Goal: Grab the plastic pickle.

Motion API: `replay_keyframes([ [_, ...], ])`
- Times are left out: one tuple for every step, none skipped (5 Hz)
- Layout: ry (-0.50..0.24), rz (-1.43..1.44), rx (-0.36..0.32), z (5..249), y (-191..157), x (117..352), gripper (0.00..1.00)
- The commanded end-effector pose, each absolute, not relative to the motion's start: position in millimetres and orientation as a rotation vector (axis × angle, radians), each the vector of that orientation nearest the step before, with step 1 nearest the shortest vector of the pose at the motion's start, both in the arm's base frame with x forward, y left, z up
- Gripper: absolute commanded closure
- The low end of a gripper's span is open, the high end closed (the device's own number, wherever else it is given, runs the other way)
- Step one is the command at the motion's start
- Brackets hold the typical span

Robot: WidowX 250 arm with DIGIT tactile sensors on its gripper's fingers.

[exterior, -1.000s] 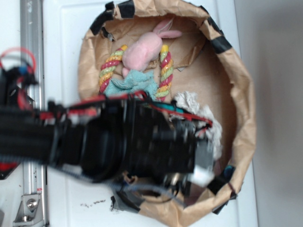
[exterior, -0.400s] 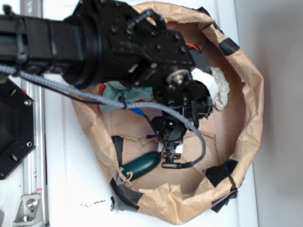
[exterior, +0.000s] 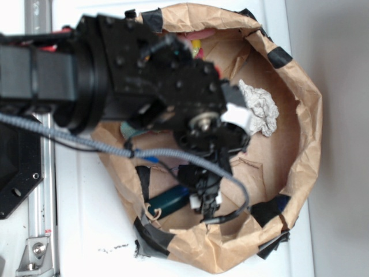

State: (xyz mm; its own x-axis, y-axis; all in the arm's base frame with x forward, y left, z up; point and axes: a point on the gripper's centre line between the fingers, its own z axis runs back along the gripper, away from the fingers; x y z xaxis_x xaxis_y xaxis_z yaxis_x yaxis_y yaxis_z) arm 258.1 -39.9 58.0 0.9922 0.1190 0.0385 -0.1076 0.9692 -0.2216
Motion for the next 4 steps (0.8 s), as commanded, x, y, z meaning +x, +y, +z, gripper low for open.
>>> replay_keyframes([
  [0.025,0.146,-0.238,40.3,-61.1,233.3,0.0],
  [0.079,0.129,-0.25,22.3,-71.2,225.2,0.0],
  [0.11,0.099,-0.235,12.8,-78.7,220.7,0.11],
  [0.124,0.08,-0.225,11.6,-76.7,221.9,1.0],
])
